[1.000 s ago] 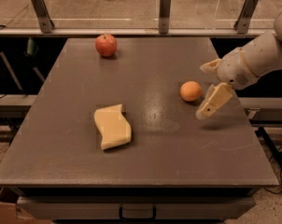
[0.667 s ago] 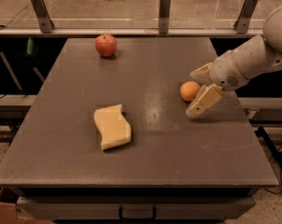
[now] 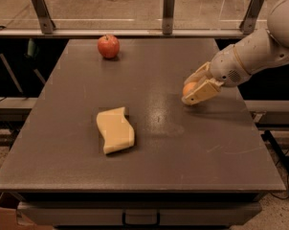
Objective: Move orange near sponge
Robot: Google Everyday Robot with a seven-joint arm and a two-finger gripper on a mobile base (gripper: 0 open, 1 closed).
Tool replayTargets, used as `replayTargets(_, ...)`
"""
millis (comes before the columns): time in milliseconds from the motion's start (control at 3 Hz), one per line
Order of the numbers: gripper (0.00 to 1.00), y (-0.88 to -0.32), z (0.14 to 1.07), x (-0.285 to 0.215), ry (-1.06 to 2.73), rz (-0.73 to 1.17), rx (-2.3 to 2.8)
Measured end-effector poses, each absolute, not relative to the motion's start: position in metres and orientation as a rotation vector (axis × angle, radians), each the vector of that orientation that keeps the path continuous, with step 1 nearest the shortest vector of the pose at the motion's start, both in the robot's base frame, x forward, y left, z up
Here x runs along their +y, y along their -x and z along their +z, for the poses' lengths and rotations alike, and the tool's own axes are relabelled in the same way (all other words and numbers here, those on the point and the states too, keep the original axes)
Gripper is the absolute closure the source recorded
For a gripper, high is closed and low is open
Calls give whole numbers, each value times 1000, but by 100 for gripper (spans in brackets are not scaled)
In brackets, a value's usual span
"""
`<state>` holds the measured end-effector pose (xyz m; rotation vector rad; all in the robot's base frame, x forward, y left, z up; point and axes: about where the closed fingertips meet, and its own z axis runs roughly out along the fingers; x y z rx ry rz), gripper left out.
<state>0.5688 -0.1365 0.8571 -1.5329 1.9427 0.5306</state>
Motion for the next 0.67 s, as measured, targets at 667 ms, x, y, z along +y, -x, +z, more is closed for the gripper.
replayTargets(667,100,-561,883,-135,1541,551,1909)
